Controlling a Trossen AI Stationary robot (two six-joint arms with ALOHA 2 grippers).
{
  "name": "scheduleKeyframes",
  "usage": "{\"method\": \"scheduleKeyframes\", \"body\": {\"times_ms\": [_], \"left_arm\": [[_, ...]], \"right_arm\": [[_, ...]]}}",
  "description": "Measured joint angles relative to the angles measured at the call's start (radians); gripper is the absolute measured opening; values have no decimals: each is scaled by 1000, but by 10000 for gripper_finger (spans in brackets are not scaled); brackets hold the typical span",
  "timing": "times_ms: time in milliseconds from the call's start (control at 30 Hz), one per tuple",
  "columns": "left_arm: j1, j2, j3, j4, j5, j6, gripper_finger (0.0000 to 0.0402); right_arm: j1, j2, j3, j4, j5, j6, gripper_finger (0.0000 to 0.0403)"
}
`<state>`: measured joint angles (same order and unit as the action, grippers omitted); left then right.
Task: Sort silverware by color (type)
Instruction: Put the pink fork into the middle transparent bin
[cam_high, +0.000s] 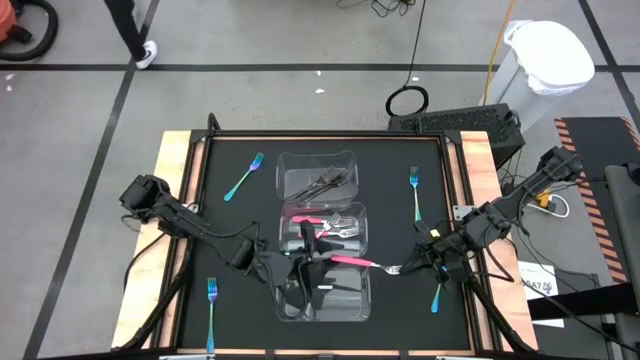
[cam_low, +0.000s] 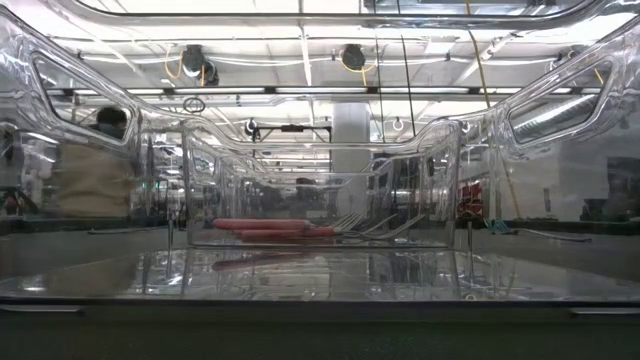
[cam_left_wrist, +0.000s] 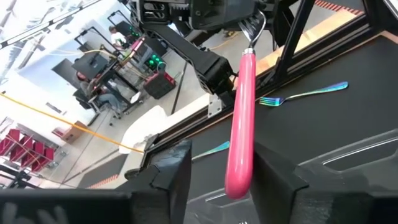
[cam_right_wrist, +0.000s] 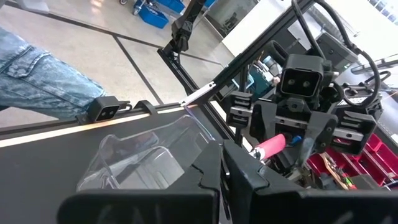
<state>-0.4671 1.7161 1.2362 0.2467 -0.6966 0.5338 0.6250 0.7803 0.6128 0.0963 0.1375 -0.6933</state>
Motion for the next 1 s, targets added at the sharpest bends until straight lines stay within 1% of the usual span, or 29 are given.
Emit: {"method": "scheduleKeyframes", "body": {"times_ms": [133, 333, 367, 500, 567, 733, 833, 933, 1000], "left_arm": [[0, 0, 0, -1, 5, 0, 109], [-1, 0, 0, -10, 21, 8, 32], [-2, 0, 0, -10, 23, 11, 26], [-1, 0, 0, -9, 14, 12, 26], [-1, 0, 0, -9, 14, 9, 26], [1, 0, 0, -20, -7, 3, 26], [1, -1, 0, -57, -52, 3, 26], [1, -1, 0, -146, -124, -4, 26], [1, -1, 0, -203, -151, -5, 26]], "right_arm": [[0, 0, 0, 1, 2, 0, 2], [0, -1, 0, 4, 6, 0, 2], [0, -1, 0, 3, 6, 0, 2], [1, -2, 0, 0, 30, -2, 6], [1, -2, 0, -1, 58, -5, 19], [1, 1, 0, -14, 125, 13, 77], [1, 0, 0, -22, 175, 29, 114], [1, 0, 0, -33, 266, 42, 144], [1, -5, 0, -45, 342, 44, 159]]}}
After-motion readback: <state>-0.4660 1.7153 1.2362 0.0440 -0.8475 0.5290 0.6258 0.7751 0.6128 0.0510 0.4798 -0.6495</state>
